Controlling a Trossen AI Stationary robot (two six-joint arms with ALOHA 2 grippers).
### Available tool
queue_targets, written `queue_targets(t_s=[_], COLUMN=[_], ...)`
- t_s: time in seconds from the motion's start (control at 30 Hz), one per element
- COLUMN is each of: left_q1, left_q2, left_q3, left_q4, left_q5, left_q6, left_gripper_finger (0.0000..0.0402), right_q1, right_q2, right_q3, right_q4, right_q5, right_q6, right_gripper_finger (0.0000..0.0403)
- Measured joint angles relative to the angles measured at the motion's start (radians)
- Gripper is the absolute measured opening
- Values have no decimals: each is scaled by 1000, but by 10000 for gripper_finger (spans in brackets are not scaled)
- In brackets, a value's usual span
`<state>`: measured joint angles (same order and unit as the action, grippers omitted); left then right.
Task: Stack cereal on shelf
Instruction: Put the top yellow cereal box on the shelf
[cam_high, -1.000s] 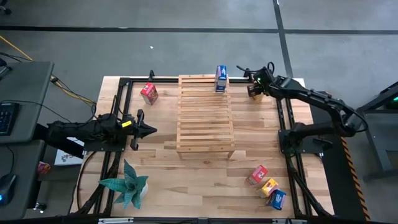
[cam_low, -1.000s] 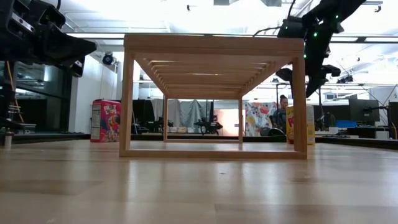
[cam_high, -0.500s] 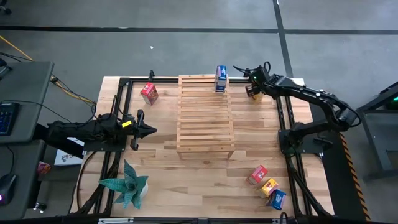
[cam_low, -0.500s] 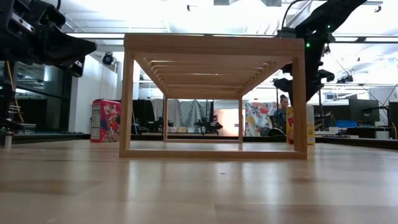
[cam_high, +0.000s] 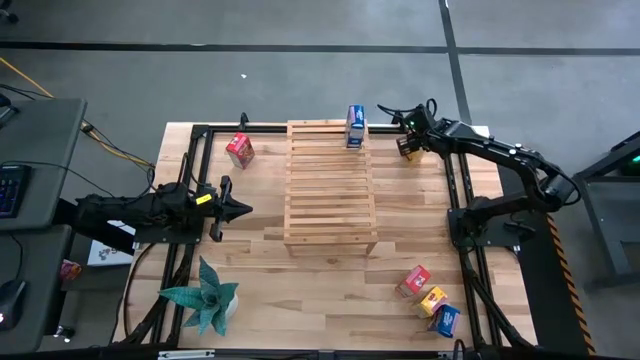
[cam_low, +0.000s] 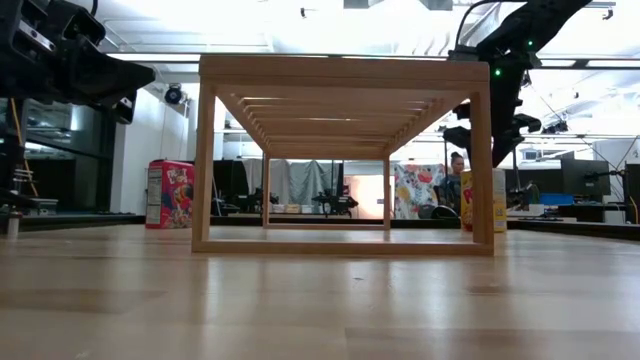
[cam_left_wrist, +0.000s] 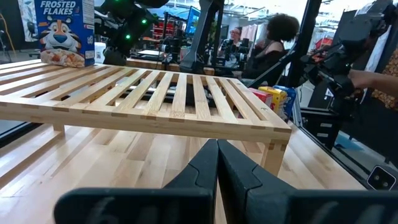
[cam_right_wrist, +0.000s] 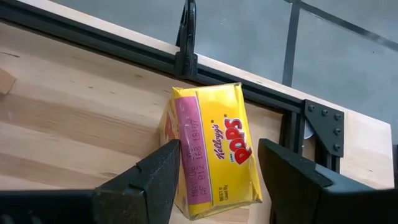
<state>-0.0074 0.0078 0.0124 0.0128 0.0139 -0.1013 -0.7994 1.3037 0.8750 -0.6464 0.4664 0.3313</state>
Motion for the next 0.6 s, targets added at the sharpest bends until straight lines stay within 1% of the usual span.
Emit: queue_targets(t_s=[0.23, 0.33, 0.6], left_q1=[0, 0, 0], left_q2=[0, 0, 0], left_q3=[0, 0, 0], left_q4=[0, 0, 0], left_q5=[0, 0, 0], left_q6=[0, 0, 0], left_gripper_finger=[0, 0, 0], right_q1=[-5, -8, -8], right_q2=[0, 0, 0], right_q3=[0, 0, 0], right_q4=[0, 0, 0], right_q5=[46, 30, 31], right_q6=[0, 0, 30], right_gripper_finger=[209, 209, 209])
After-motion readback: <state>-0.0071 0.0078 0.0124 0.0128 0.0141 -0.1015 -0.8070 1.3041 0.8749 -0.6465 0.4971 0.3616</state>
